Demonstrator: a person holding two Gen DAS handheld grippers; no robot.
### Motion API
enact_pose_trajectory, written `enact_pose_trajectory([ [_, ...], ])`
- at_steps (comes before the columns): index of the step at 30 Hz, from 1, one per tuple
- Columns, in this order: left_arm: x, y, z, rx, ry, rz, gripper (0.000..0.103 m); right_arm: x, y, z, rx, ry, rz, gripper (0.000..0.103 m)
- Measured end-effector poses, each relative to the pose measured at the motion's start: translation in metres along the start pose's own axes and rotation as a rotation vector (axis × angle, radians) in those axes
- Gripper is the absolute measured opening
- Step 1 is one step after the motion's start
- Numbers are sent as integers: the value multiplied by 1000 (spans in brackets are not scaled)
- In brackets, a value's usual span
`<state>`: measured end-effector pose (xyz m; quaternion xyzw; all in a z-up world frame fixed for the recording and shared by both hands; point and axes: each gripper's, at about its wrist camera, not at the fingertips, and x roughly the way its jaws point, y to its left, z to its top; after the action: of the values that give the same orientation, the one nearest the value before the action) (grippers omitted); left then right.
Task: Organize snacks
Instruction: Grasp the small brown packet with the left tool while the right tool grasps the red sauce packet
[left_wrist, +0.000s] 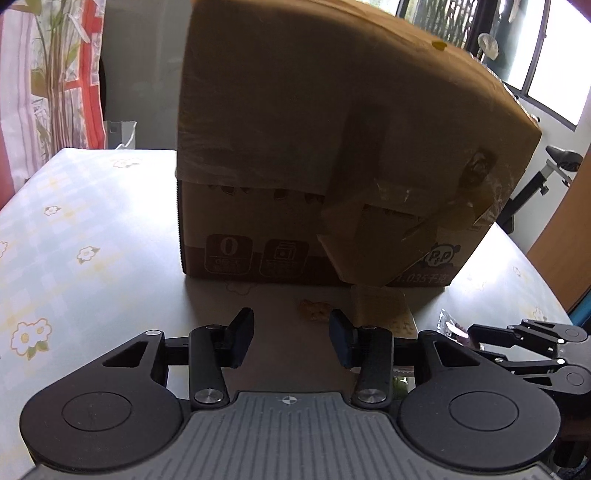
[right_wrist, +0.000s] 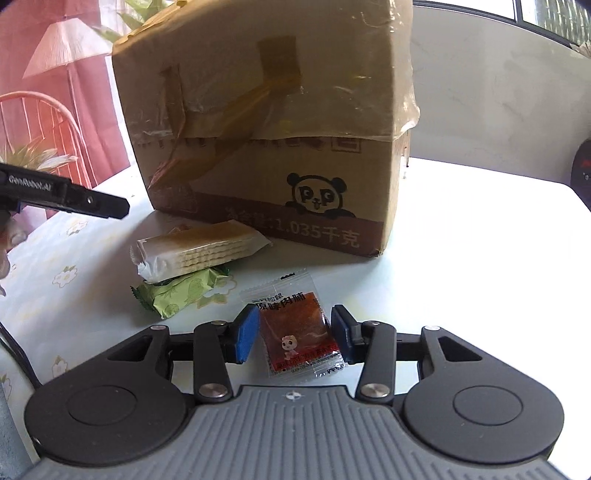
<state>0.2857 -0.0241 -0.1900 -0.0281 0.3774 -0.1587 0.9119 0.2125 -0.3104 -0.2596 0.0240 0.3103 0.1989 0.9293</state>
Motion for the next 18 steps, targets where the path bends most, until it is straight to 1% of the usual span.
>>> enact_pose_trajectory([
  [2,12,-4,2,14,10,3,47,0,1,0,-8,-2,-5,46],
  [7,33,-6,12,-25,4,-31,48,2,2,-1,-10,-4,1,46],
  [10,48,-8,18,-10,18,2,48,1,1,-2,-1,-7,7,46],
  [13,60,-9,18,1,33,14,49,1,2,-2,-6,-6,11,46],
  [15,61,-9,17,3,25,23,53,0,1,-2,-6,-5,12,46],
  [18,57,-10,14,9,30,30,53,0,1,-2,-2,-6,16,46],
])
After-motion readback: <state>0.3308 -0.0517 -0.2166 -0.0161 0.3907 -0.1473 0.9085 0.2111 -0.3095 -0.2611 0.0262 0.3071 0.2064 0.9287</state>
